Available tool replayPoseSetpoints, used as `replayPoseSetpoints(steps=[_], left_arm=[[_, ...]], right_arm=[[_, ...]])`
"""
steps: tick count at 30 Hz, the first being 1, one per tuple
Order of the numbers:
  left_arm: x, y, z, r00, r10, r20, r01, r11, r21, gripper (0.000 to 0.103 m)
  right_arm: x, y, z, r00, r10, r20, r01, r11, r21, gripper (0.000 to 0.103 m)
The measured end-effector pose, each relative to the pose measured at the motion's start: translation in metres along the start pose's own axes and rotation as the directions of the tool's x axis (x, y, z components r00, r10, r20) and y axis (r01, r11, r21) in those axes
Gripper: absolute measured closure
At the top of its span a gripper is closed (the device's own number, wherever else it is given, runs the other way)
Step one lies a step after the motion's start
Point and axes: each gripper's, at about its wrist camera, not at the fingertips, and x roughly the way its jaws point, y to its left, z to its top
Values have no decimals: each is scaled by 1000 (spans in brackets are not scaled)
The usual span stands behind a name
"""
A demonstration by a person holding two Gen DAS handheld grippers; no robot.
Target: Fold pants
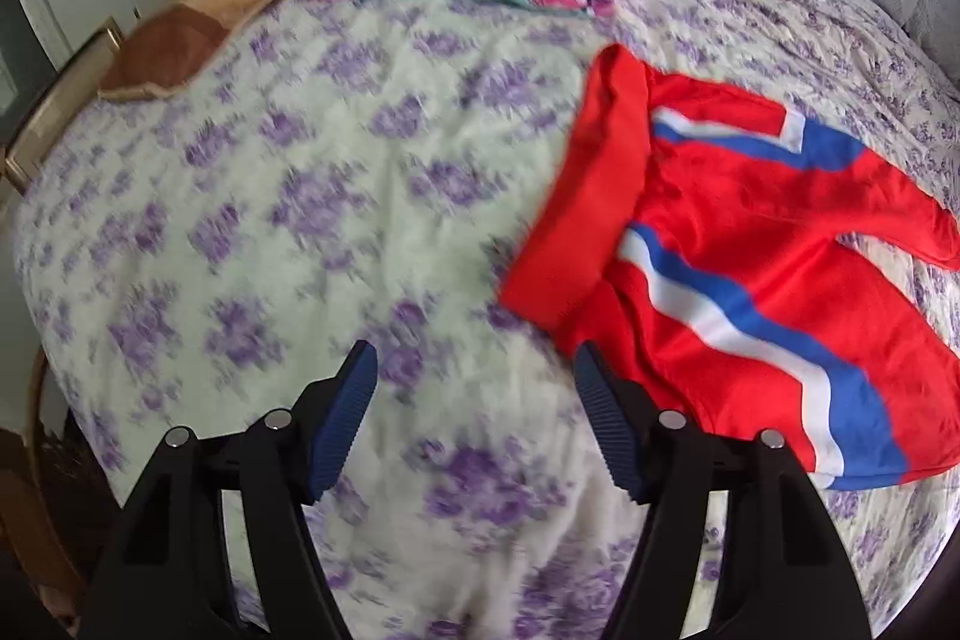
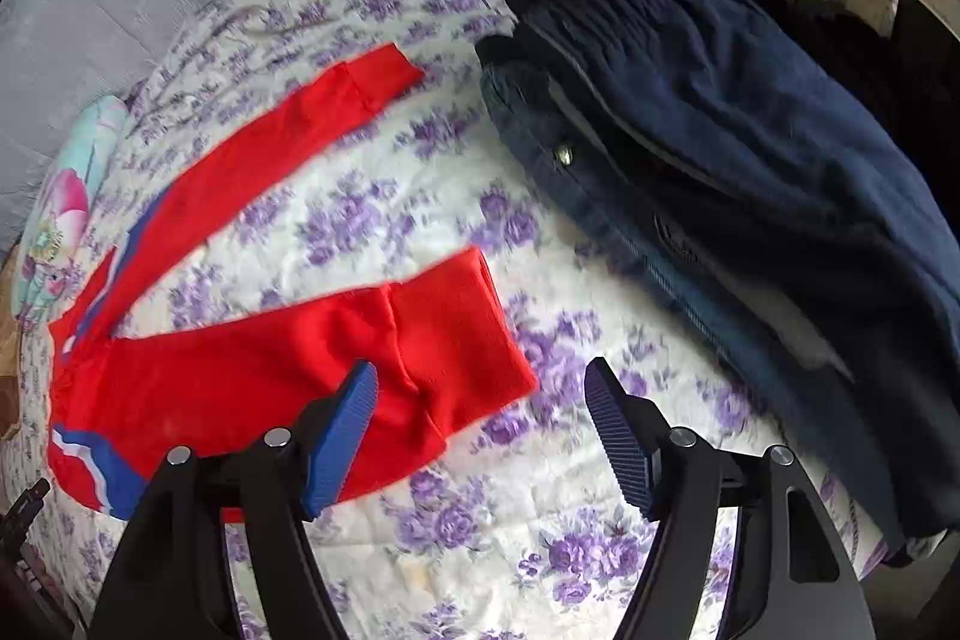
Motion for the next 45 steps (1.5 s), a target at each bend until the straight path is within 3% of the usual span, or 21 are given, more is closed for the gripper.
replayPoseSetpoints(steps=[5,10,13,16,17,18,20,23,28,30,31,33,35,36,38,40,45], left_arm=[[-5,-25,87,981,-106,164,95,992,78,37],[60,-85,146,972,-213,97,194,965,175,39],[95,-99,155,963,-263,53,248,948,198,48],[119,-102,160,946,-323,23,313,930,192,48],[126,-103,160,943,-332,2,325,926,190,55],[134,-108,159,941,-337,-22,334,921,203,63],[140,-115,156,957,-288,-19,283,925,254,80],[138,-104,160,950,-313,-12,307,924,229,92],[141,-85,174,976,-219,-14,216,945,244,95],[147,-74,182,986,-165,-19,165,969,184,103],[146,-64,185,994,-112,2,110,984,140,103],[143,-53,191,987,-160,9,157,979,131,103],[135,-62,189,985,-175,2,170,959,226,102],[129,-68,187,982,-187,15,175,946,274,96],[124,-83,183,980,-198,32,175,924,339,52],[129,-94,179,980,-197,40,169,913,370,39],[164,-95,183,976,-211,-44,216,938,271,39]], right_arm=[[21,37,44,990,141,28,-142,988,53,31],[54,66,67,985,173,16,-174,981,88,31],[62,79,70,982,187,8,-187,979,78,31],[71,90,67,984,179,-16,-178,983,47,31],[75,91,66,984,175,-24,-174,984,45,31],[79,92,66,984,173,-30,-172,984,49,31],[85,92,66,986,163,-38,-160,985,65,31],[93,92,69,988,146,-40,-143,987,73,31],[102,92,86,991,133,-26,-131,989,75,31],[105,91,97,991,132,-14,-131,989,73,31],[106,91,103,991,135,-12,-134,989,67,31],[113,93,117,990,142,-20,-141,989,43,31],[122,94,135,991,130,-19,-130,991,14,31],[127,94,145,993,116,-13,-116,993,-1,31],[137,90,166,994,110,3,-110,994,-8,30],[153,82,187,993,113,-18,-113,993,12,29],[198,64,215,990,120,-79,-116,992,54,29]])
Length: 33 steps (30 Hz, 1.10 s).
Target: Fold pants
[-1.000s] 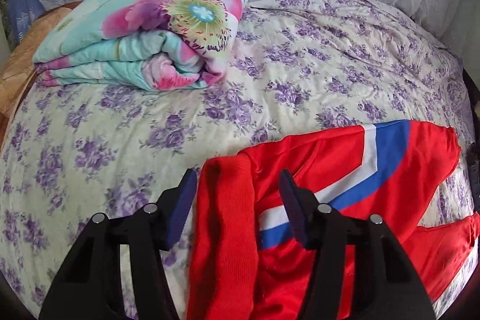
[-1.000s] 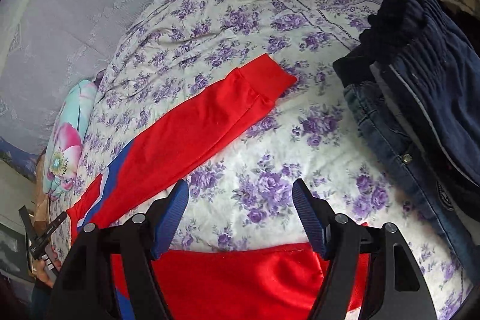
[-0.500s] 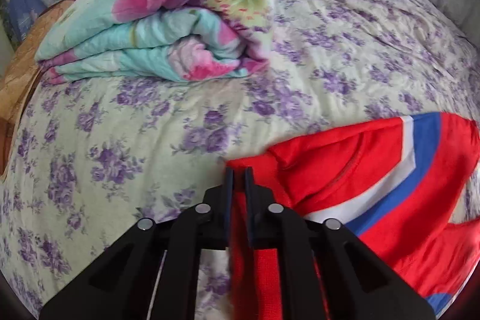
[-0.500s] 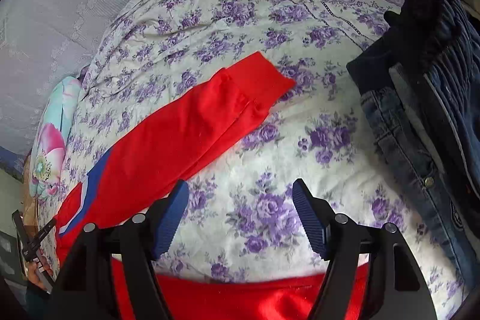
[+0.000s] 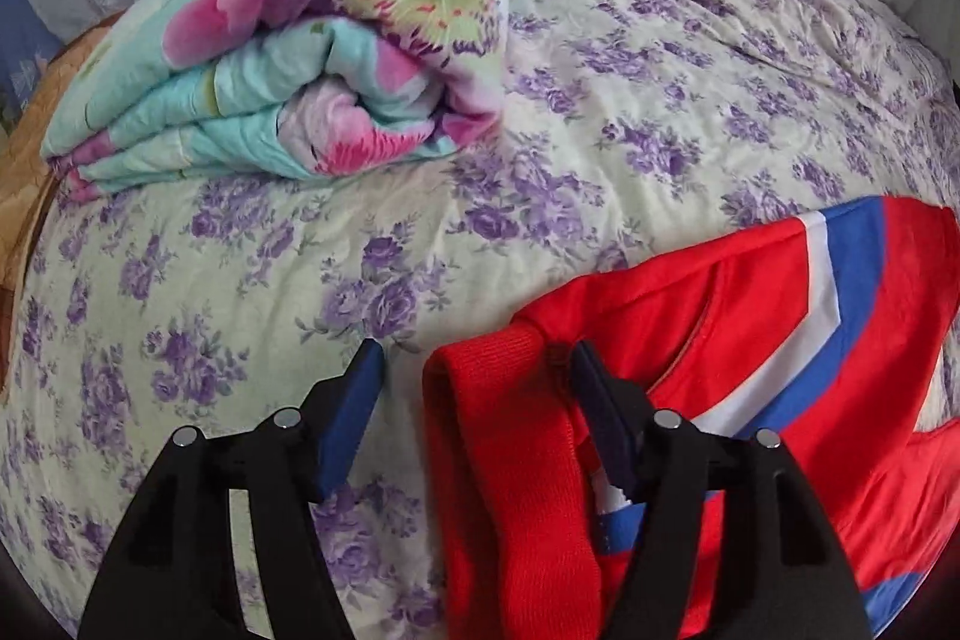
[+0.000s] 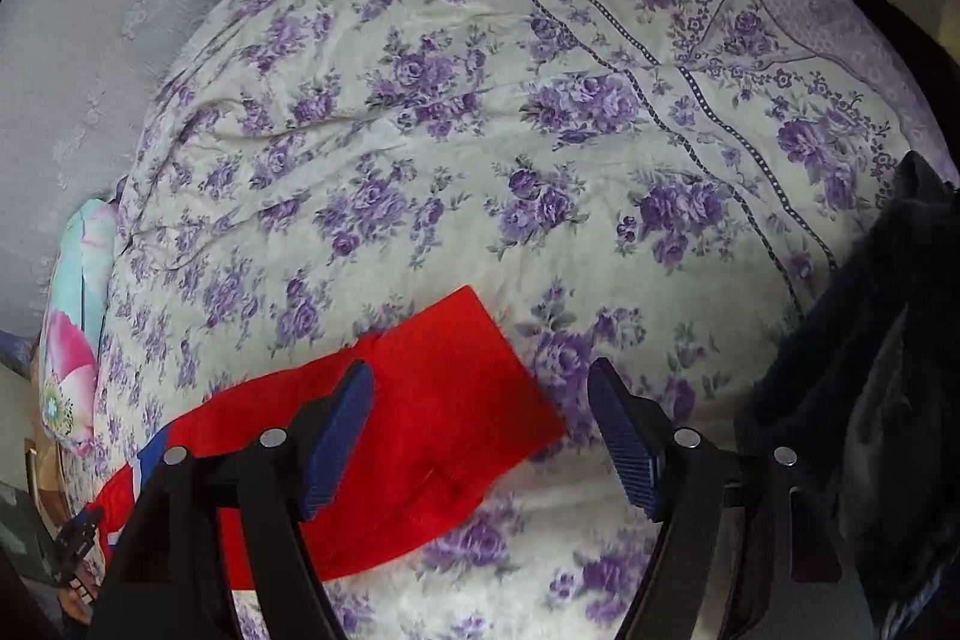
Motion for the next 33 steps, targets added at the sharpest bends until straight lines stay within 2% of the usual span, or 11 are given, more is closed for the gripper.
replayPoseSetpoints(steps=[6,7,8,10,11,14,18,22,24,28,33], left_arm=[[-5,7,-2,999,-30,14,30,999,-14,38],[-7,8,-3,999,-31,8,31,999,-15,38],[-9,8,-3,999,-32,9,32,999,-18,38],[-18,12,-4,999,-37,29,38,999,-26,40],[-20,15,-6,998,-52,34,53,998,-33,40],[-12,20,-9,997,-83,-9,83,995,-48,40],[-4,13,-4,996,-88,2,88,996,-30,40],[-7,-2,8,984,-176,-6,176,984,-20,47],[-7,-15,9,992,-126,-28,127,991,45,49],[-3,-8,6,989,-126,-72,128,991,26,80],[-11,-12,3,992,-108,-61,112,991,72,91]], right_arm=[[35,3,15,994,68,-81,-74,995,-65,31],[38,6,16,990,96,-103,-105,991,-84,45],[40,10,16,987,99,-123,-114,986,-118,70],[37,13,18,987,85,-134,-107,981,-164,89],[34,13,18,986,95,-137,-118,977,-177,92],[22,16,20,985,114,-130,-141,965,-220,95],[20,17,19,987,83,-137,-115,962,-249,95],[19,17,18,990,70,-126,-98,966,-239,95],[18,16,17,991,61,-123,-89,968,-235,95],[13,18,14,993,45,-111,-71,969,-236,95],[-3,21,11,996,34,-87,-55,966,-251,95]])
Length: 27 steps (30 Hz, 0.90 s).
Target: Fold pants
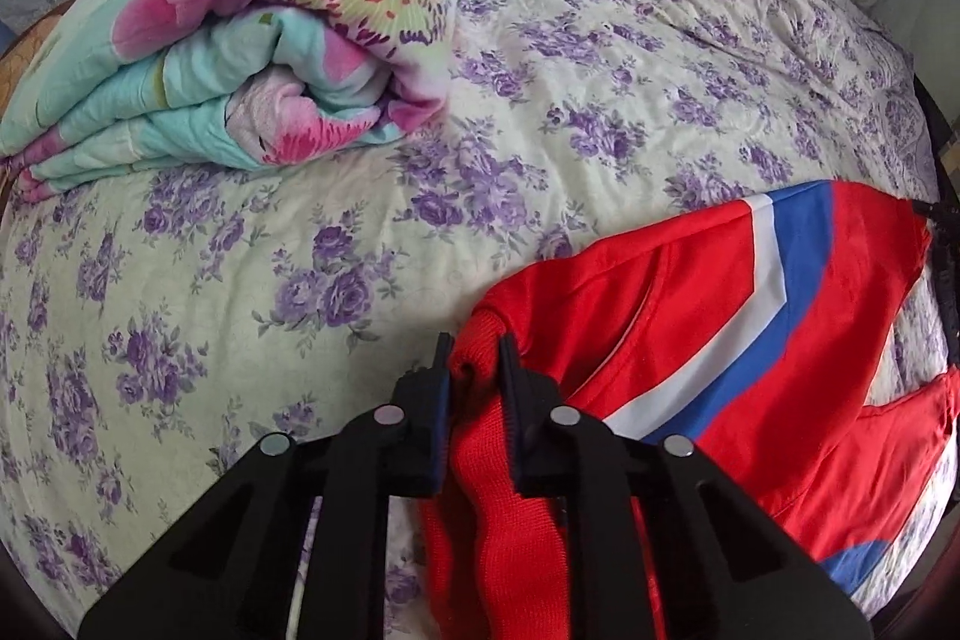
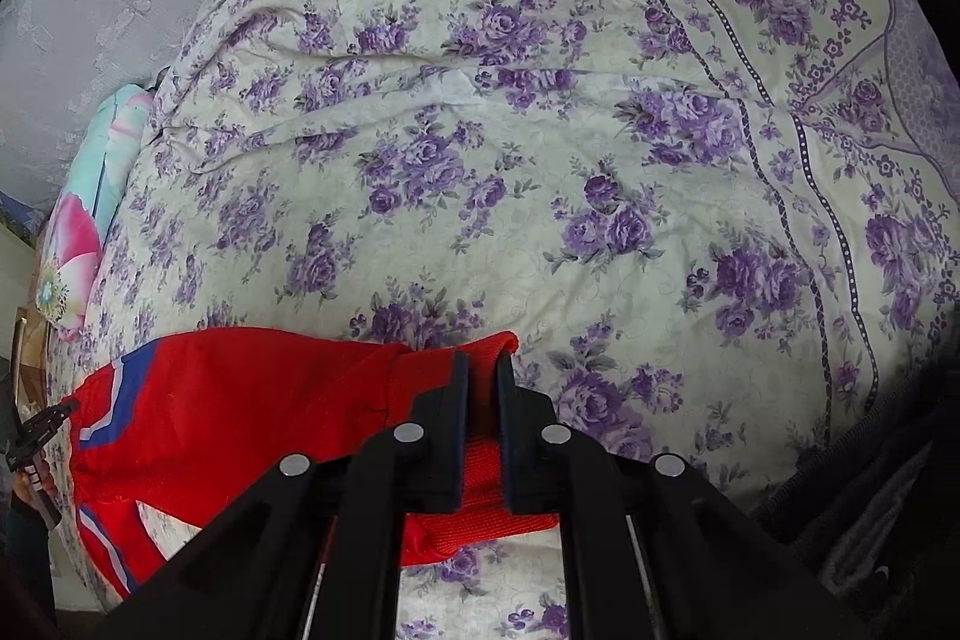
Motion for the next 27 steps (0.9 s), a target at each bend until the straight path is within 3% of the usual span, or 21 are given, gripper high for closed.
replayPoseSetpoints(steps=[6,12,16,19,23,27], left_arm=[[-32,-2,-2,997,-20,76,20,1000,-8,92],[-95,-8,-26,968,-87,236,81,996,33,92],[-127,-11,-55,949,-105,298,96,994,46,92],[-144,-9,-86,939,-110,325,100,994,46,91],[-155,0,-135,933,-110,342,109,994,24,91],[-149,12,-183,939,-91,330,108,994,-32,89]], right_arm=[[-47,15,-2,994,59,87,-56,998,-42,96],[-112,18,-33,962,184,201,-170,982,-87,97],[-150,12,-80,939,245,243,-225,969,-107,97],[-168,-1,-124,935,261,238,-245,965,-95,97],[-177,-22,-186,939,261,225,-254,965,-63,97],[-174,-48,-240,941,257,218,-261,965,-11,97]])
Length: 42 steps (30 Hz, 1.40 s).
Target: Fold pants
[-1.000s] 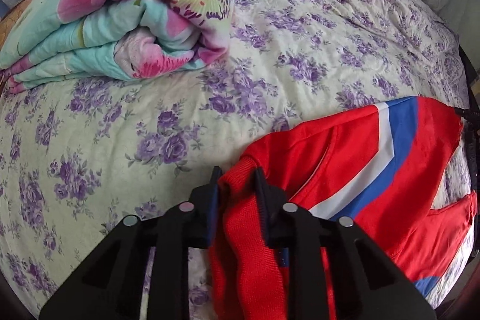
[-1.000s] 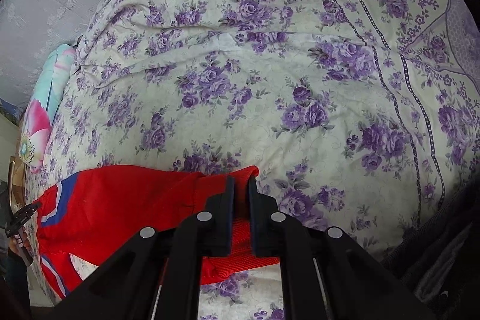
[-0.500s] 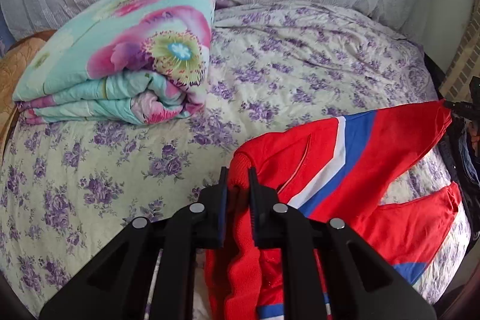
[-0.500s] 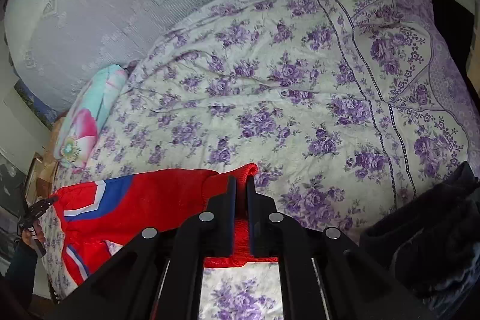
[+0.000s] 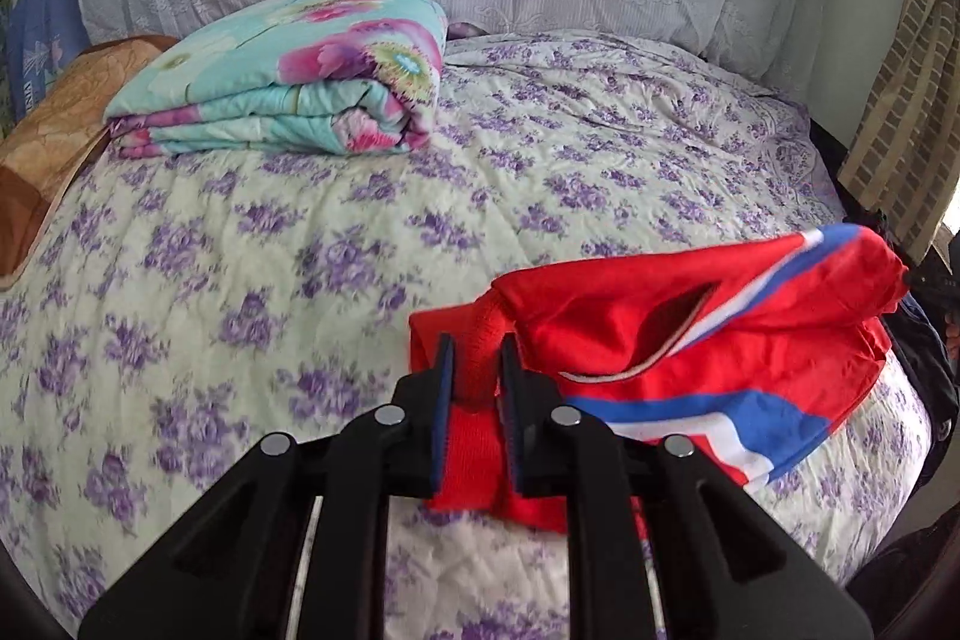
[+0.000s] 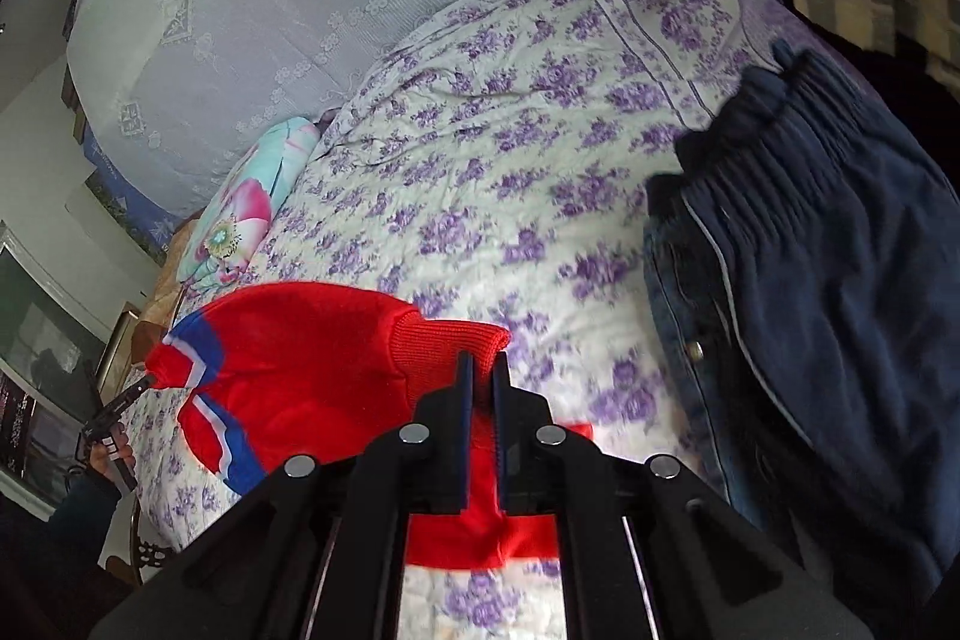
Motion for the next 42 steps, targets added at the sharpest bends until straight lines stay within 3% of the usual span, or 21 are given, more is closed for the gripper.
replayPoseSetpoints(steps=[6,7,8,9,10,12,15,17,20,22,26,28,31,34,36,37,38,42], left_arm=[[7,4,-56,993,44,-112,-43,999,14,81],[8,5,-63,989,56,-139,-54,998,15,82],[8,7,-69,984,77,-162,-76,997,14,82],[5,11,-74,980,88,-177,-88,996,10,82],[1,16,-79,976,105,-193,-106,994,5,82],[-11,25,-85,969,127,-211,-134,991,-22,82],[-33,28,-81,968,137,-208,-153,986,-63,83],[-45,12,-68,974,130,-187,-138,990,-30,83],[-48,-23,-41,992,64,-106,-66,998,-16,79],[-27,-50,-24,995,28,-99,-30,999,-21,71],[21,-103,-9,987,-7,-161,18,997,69,69],[31,-116,-7,985,-17,-173,32,996,86,69],[41,-114,-2,986,-10,-169,19,998,52,69],[48,-106,1,984,9,-179,-8,1000,3,69],[51,-104,4,981,32,-192,-31,999,7,69],[51,-104,5,979,46,-199,-43,999,19,69],[49,-103,8,977,61,-203,-55,998,38,69],[36,-102,20,981,104,-167,-90,992,89,63]], right_arm=[[12,-17,-47,993,-97,-60,94,994,-48,94],[15,-18,-52,987,-147,-72,143,988,-62,86],[15,-21,-57,980,-184,-78,179,981,-70,69],[14,-25,-60,975,-206,-81,201,977,-67,61],[10,-29,-63,972,-222,-81,218,974,-52,55],[0,-41,-67,963,-254,-90,255,967,-1,55],[-15,-51,-68,975,-188,-115,201,973,115,54],[-16,-44,-62,987,-112,-115,128,980,150,50],[-10,-36,-47,996,-53,-72,64,985,161,43],[6,-42,-36,993,-46,-105,67,975,210,42],[7,-52,-28,995,67,-73,-40,945,325,41],[14,-49,-33,987,45,-155,5,950,312,39],[26,-47,-44,977,15,-214,42,965,259,39],[42,-55,-50,973,65,-221,7,951,310,39],[47,-52,-51,977,77,-199,-17,958,287,52],[46,-50,-50,980,73,-187,-20,962,271,74],[42,-49,-47,983,61,-175,-15,967,254,80],[25,-36,-33,989,56,-137,-34,987,159,90]])
